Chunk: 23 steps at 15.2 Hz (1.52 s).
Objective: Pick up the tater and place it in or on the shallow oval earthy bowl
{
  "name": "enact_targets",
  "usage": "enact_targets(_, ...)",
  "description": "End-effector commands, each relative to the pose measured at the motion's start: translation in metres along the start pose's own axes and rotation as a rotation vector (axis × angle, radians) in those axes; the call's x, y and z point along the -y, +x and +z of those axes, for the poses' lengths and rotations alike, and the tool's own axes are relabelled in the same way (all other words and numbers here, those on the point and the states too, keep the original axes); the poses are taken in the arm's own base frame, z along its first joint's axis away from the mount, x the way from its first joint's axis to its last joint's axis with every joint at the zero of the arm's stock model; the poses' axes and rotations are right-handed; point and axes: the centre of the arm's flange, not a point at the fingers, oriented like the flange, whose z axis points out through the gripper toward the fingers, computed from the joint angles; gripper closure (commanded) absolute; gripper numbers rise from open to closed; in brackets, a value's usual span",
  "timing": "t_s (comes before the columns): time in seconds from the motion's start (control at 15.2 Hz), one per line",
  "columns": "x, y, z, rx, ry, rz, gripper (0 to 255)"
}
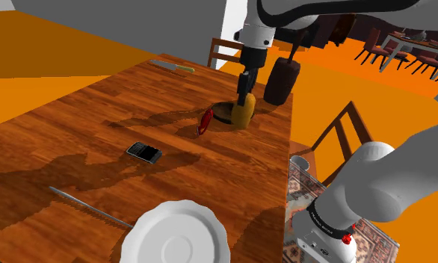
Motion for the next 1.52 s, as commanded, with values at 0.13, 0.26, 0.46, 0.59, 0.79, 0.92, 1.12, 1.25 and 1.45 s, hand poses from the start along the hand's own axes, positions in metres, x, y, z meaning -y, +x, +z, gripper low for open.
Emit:
enact_targets(0.13,-0.046,0.025,-0.009,0.000,-0.001,-0.001,255)
enact_targets(0.26,-0.069,0.036,-0.014,0.000,-0.001,-0.001,255)
enact_targets(0.46,-0.105,0.053,-0.022,0.000,-0.001,-0.001,255)
enact_targets(0.59,-0.128,0.063,-0.027,0.000,-0.001,-0.001,255)
enact_targets(0.79,-0.163,0.080,-0.035,0.000,-0.001,-0.001,255)
enact_targets(0.92,-0.183,0.089,-0.039,0.000,-0.001,-0.001,255)
enact_targets(1.12,-0.185,0.090,-0.023,0.000,-0.001,-0.001,255)
enact_targets(1.25,-0.187,0.092,-0.013,0.000,-0.001,-0.001,255)
enact_targets(1.45,-0.189,0.093,0.003,0.000,-0.001,-0.001,255)
